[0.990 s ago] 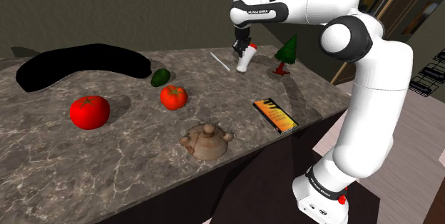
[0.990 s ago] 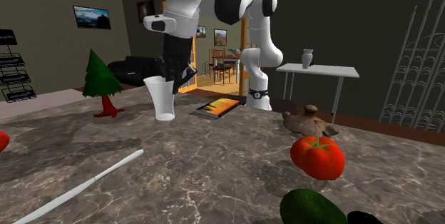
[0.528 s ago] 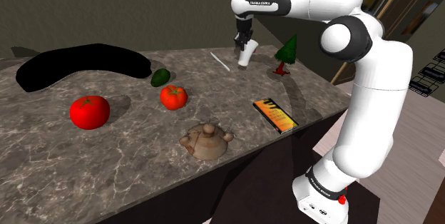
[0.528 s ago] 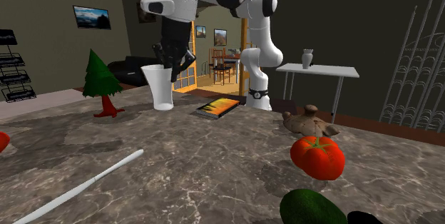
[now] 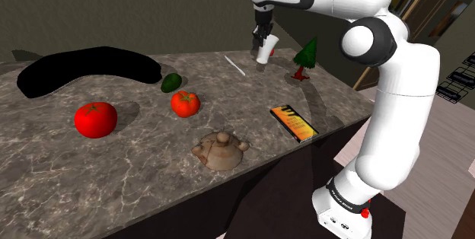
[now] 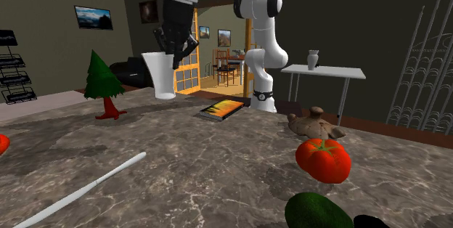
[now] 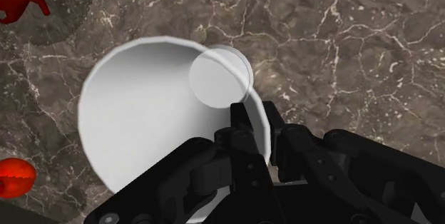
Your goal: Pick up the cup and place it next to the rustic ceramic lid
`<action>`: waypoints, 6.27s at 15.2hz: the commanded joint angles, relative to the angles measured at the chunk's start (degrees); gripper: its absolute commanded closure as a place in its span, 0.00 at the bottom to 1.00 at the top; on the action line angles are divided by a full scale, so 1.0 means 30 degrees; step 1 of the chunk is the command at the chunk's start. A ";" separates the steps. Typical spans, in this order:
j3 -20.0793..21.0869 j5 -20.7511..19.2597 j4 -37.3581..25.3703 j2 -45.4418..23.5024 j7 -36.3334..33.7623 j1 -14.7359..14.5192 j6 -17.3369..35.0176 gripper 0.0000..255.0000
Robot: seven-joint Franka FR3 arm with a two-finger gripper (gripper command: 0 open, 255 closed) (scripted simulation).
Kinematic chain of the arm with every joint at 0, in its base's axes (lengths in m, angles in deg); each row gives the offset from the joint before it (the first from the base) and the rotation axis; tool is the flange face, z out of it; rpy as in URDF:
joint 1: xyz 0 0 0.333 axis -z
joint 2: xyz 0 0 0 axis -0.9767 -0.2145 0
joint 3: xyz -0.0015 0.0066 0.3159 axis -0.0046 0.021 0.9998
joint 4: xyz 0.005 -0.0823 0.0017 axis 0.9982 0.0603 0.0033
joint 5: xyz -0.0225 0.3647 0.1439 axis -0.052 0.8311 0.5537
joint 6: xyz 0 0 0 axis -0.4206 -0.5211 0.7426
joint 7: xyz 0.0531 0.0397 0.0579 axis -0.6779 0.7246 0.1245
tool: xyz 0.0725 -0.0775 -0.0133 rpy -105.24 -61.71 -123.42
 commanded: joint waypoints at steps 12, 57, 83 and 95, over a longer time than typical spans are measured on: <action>0.0274 -0.0209 0.1929 0.2917 -0.0718 -0.0803 -0.1235 1.00; 0.4200 0.1144 2.1278 1.5131 -0.9208 -0.4487 0.3891 1.00; 0.4320 0.0599 2.3771 1.3514 -1.0298 -0.4351 0.7864 0.00; 0.4564 0.1112 2.1885 1.4159 -1.0051 -0.4642 0.5319 0.00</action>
